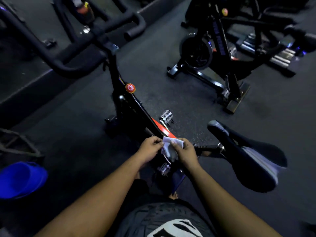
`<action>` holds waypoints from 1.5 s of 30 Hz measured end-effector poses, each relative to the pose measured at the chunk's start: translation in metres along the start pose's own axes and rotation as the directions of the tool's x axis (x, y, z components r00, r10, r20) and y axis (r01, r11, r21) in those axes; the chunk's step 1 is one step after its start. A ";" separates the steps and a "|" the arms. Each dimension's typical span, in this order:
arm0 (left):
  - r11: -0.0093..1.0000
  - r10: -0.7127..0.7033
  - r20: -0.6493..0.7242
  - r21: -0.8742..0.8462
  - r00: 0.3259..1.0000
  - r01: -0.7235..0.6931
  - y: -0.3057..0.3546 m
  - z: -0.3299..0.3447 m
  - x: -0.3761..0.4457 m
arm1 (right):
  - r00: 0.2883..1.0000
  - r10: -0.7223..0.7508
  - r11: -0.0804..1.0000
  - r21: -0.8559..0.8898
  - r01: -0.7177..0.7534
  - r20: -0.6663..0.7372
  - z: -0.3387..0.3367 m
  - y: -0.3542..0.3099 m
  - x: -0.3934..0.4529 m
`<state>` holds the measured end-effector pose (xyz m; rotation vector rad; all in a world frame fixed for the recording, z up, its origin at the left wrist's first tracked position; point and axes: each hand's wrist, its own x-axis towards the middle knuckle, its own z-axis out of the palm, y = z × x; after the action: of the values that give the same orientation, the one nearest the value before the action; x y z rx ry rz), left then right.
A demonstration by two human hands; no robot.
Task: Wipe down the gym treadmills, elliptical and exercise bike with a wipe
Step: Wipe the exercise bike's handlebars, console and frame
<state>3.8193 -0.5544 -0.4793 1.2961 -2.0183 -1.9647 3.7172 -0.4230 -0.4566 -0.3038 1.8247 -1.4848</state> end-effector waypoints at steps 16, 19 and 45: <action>0.919 0.184 -0.163 0.379 0.969 -0.111 0.009 -0.172 0.027 | 0.996 -0.084 0.987 -0.139 0.084 0.010 0.158 -0.044 0.073; 0.735 0.391 -0.125 0.638 0.912 -0.228 0.031 -0.219 0.043 | 0.992 -0.099 0.993 -0.077 0.093 -0.080 0.200 -0.061 0.096; 0.002 0.525 0.223 0.965 0.821 -0.263 0.176 -0.306 0.155 | 0.941 -0.315 0.728 -0.604 0.325 0.125 0.242 -0.105 0.311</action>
<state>3.7978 -0.9169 -0.3484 0.5923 -3.1096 0.0828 3.6373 -0.8217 -0.4948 -0.9969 2.2982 -1.0271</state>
